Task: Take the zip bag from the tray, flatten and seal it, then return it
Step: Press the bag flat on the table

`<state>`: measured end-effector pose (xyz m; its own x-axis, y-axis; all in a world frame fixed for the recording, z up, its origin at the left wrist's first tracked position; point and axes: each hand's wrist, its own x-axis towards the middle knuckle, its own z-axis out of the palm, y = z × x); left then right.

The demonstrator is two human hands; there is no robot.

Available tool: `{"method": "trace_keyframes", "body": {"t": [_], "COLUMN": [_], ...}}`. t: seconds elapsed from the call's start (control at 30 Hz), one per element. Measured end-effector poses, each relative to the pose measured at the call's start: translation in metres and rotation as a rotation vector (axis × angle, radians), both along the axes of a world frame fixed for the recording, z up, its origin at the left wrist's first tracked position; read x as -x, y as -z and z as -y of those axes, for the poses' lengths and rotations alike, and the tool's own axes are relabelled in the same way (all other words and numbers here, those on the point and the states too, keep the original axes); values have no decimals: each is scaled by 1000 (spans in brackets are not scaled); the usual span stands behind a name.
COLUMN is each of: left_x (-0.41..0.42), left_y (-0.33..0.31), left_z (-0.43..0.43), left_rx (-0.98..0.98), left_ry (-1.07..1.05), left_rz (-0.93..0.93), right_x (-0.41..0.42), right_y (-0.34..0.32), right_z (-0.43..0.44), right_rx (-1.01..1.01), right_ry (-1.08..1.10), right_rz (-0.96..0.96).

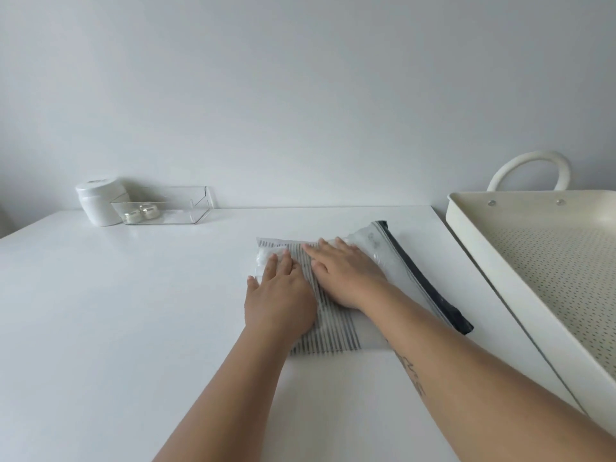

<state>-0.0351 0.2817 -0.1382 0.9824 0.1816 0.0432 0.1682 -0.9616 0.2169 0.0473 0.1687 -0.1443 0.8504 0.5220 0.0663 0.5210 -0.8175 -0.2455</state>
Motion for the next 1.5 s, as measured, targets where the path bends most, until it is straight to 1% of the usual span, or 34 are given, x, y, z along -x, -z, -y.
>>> {"method": "trace_keyframes", "body": {"t": [0.13,0.23,0.3,0.43,0.6,0.73,1.07,1.17,1.23,1.3,1.33,1.4,1.47,1.5], "left_x": [-2,-4,-5,-4,-4,-3,-2,0,2,5,6,9,12,13], "left_y": [1,2,3,3,4,4,1,0,0,1,1,1,0,0], "left_z": [4,6,6,7,7,6,8,10,10,11,13,17,20,21], "left_rx": [-33,-53,-53,-38,-24,-12,-16,-6,-11,-18,-12,9,22,33], "left_ry": [1,-6,-5,-6,-12,-8,5,30,43,52,52,53,54,51], "left_rz": [0,9,12,10,6,7,-7,-14,-17,-15,-12,-4,23,45], "right_x": [-5,-9,-12,-14,-16,-20,-29,-31,-34,-36,-38,-41,-40,-37], "right_y": [7,9,10,10,11,10,10,4,-4,-18,-27,-46,-62,-67], "right_z": [5,9,11,17,26,34,54,63,66,64,59,43,15,2], "right_rx": [25,61,48,0,24,57,79,127,205,259,225,10,-240,-331], "right_ry": [91,184,218,244,269,301,388,399,405,439,457,442,327,261], "right_rz": [79,47,5,-12,53,57,-10,-69,-111,-83,-41,25,46,37]}}
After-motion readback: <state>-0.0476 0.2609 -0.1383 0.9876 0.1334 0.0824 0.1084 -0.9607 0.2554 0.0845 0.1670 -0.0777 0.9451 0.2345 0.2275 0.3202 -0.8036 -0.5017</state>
